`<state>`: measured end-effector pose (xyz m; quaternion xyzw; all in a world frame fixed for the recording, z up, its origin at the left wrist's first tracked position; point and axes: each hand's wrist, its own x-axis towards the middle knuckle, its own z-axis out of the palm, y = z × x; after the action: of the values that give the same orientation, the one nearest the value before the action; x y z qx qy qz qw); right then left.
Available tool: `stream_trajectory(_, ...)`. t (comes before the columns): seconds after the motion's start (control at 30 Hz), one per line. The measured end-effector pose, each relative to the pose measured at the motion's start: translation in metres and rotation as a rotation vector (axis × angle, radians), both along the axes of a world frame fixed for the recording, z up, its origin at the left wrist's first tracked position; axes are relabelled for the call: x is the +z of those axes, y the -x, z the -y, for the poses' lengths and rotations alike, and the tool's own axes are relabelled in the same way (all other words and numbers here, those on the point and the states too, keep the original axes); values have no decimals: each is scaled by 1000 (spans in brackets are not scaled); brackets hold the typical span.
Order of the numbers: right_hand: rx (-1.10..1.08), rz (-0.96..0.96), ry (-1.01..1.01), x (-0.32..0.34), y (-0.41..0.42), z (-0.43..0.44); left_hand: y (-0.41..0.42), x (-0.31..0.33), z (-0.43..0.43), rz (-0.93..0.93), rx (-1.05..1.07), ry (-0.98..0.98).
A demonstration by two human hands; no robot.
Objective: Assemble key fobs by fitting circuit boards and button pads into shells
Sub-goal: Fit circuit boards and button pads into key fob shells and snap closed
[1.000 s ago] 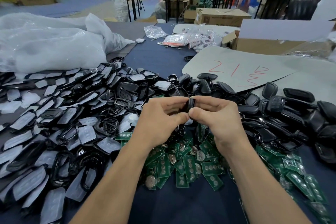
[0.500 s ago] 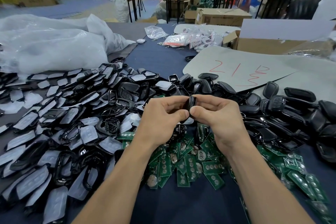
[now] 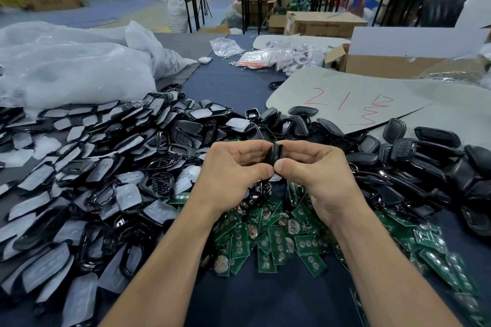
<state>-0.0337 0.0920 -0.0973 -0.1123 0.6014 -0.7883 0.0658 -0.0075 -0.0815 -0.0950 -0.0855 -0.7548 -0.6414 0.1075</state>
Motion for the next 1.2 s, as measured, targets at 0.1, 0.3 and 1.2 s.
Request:
stream_trajectory(0.1,-11,-2,17,-1,0,1,0,-1,-2,6,36,8)
stream_trajectory(0.3,-33,33,67,-2,0,5,2,-5,-5,-13,97,36)
stream_trajectory(1.2,-58,-286,-151,-3,-5,12,8,-10,-8,217,52,-152)
